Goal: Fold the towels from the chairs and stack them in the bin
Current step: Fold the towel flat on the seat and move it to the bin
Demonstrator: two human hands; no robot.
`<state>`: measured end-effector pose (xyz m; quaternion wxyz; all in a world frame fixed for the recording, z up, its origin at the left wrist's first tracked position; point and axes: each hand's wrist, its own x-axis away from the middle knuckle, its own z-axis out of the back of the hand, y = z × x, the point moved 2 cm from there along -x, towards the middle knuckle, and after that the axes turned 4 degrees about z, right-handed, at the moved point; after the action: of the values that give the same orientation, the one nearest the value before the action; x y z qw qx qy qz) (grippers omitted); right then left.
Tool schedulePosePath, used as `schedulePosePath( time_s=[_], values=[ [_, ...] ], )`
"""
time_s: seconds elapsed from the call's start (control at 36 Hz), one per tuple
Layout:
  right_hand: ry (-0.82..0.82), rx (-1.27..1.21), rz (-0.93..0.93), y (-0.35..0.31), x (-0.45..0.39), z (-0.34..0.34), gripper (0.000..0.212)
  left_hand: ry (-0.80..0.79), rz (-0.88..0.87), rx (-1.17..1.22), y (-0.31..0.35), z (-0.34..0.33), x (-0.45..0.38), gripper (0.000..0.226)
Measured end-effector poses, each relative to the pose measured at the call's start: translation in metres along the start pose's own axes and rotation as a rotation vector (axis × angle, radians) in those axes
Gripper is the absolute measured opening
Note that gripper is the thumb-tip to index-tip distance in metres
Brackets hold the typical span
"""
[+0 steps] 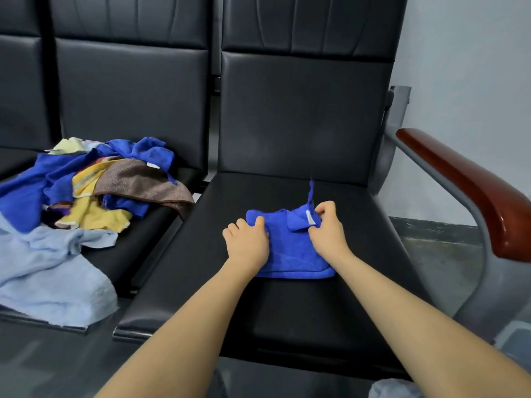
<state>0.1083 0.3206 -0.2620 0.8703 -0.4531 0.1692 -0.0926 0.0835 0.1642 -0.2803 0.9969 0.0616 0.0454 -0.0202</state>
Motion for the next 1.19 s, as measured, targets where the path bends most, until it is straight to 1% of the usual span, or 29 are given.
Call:
schedulePosePath(
  time_s=[0.08,0.17,0.28,0.33,0.42,0.47,0.5,0.56,0.61,0.67,0.69,0.75,0.78,0.83,0.89,0.94,1.03,1.08,1.14,1.19],
  values=[
    [0.094,-0.102,0.02,-0.002,0.0,0.002,0.022,0.005,-0.021,0.003,-0.001,0.001,-0.001,0.029],
    [0.113,-0.107,0.031,0.002,-0.002,0.001,0.024,-0.001,-0.056,0.062,-0.002,0.002,-0.001,0.029],
    [0.129,-0.064,0.036,0.002,-0.004,-0.004,0.044,-0.003,-0.09,0.092,0.0,0.008,0.001,0.032],
    [0.174,0.022,0.039,0.001,-0.006,-0.007,0.046,0.022,-0.07,0.06,0.0,0.011,0.002,0.034],
    [0.257,0.294,0.065,0.004,-0.007,-0.012,0.034,0.062,-0.005,-0.019,-0.004,0.009,0.001,0.029],
    [0.24,0.515,0.104,0.008,-0.008,-0.016,0.029,0.062,0.025,-0.062,-0.005,0.007,0.001,0.025],
    [0.239,0.585,0.123,0.01,-0.008,-0.018,0.029,0.06,0.027,-0.07,-0.006,0.005,0.001,0.025],
    [0.278,0.646,0.206,0.009,-0.009,-0.02,0.03,0.074,0.013,-0.07,-0.006,0.005,0.002,0.033],
    [0.294,0.695,0.346,0.007,-0.009,-0.019,0.029,0.098,-0.015,-0.071,-0.005,0.005,0.003,0.04],
    [0.191,0.731,0.466,0.006,-0.01,-0.02,0.026,0.099,-0.048,-0.064,-0.006,0.005,0.003,0.046],
    [0.11,0.751,0.482,0.006,-0.01,-0.021,0.024,0.093,-0.066,-0.057,-0.007,0.005,0.003,0.048],
    [0.008,0.85,0.432,0.008,-0.01,-0.022,0.032,0.082,-0.108,-0.035,-0.008,0.004,0.002,0.053],
    [-0.001,0.901,0.376,0.009,-0.011,-0.021,0.035,0.073,-0.131,-0.032,-0.009,0.004,0.001,0.055],
    [0.003,0.943,0.228,0.009,-0.011,-0.018,0.034,0.04,-0.147,-0.044,-0.011,0.004,0.001,0.059],
    [-0.026,0.945,0.108,0.012,-0.011,-0.015,0.032,-0.007,-0.113,-0.048,-0.012,0.003,0.001,0.062],
    [-0.042,0.94,0.069,0.015,-0.01,-0.012,0.035,-0.032,-0.067,-0.039,-0.013,0.002,0.002,0.061],
    [0.014,0.925,0.028,0.015,-0.009,-0.007,0.042,-0.015,-0.02,-0.015,-0.012,0.003,0.004,0.051],
    [0.036,0.908,-0.05,0.013,-0.006,-0.006,0.055,0.004,-0.007,-0.009,-0.012,0.005,0.005,0.042],
    [0.022,0.913,-0.104,0.012,-0.004,-0.006,0.066,0.018,-0.01,-0.014,-0.011,0.006,0.005,0.032],
    [-0.013,0.907,-0.125,0.012,-0.003,-0.008,0.07,0.011,-0.009,-0.032,-0.01,0.007,0.006,0.025]
  ],
)
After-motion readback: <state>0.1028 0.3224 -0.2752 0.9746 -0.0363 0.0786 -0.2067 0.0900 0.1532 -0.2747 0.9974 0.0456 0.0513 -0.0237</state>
